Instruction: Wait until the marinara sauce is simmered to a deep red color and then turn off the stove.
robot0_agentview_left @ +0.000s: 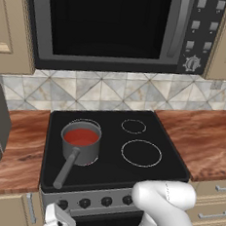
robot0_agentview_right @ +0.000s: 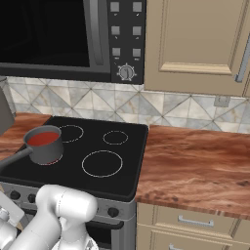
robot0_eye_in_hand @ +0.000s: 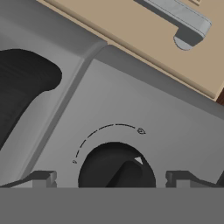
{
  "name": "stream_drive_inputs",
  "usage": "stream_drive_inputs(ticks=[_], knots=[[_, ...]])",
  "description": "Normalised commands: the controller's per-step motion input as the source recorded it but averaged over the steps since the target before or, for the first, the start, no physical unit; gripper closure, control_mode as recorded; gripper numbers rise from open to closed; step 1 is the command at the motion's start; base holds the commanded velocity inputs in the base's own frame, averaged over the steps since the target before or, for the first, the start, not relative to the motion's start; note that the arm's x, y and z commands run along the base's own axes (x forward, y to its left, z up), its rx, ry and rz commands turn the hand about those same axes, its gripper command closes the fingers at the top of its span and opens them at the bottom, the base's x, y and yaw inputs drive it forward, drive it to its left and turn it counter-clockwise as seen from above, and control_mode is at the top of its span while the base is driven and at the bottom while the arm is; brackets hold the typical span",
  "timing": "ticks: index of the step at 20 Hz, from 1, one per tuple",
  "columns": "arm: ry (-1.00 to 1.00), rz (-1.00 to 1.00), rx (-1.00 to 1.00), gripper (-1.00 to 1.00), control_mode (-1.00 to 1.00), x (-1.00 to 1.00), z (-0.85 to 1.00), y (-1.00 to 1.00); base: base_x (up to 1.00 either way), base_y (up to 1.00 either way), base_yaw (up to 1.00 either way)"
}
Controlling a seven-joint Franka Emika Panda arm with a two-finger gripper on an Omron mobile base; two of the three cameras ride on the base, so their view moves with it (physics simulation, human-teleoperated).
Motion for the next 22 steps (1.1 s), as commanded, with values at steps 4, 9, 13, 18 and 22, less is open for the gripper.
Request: stream_drive_inputs(ticks=[4, 9, 13, 18, 22], knots=[[0.0, 0.0, 0.0, -1.0, -1.0, 0.0, 0.0, 0.0, 0.0, 0.0, 0.0], [0.0, 0.0, 0.0, -1.0, -1.0, 0.0, 0.0, 0.0, 0.0, 0.0, 0.0], [0.0, 0.0, 0.0, -1.0, -1.0, 0.0, 0.0, 0.0, 0.0, 0.0, 0.0], [0.0, 0.0, 0.0, -1.0, -1.0, 0.0, 0.0, 0.0, 0.0, 0.0, 0.0], [0.0, 0.0, 0.0, -1.0, -1.0, 0.0, 0.0, 0.0, 0.0, 0.0, 0.0]])
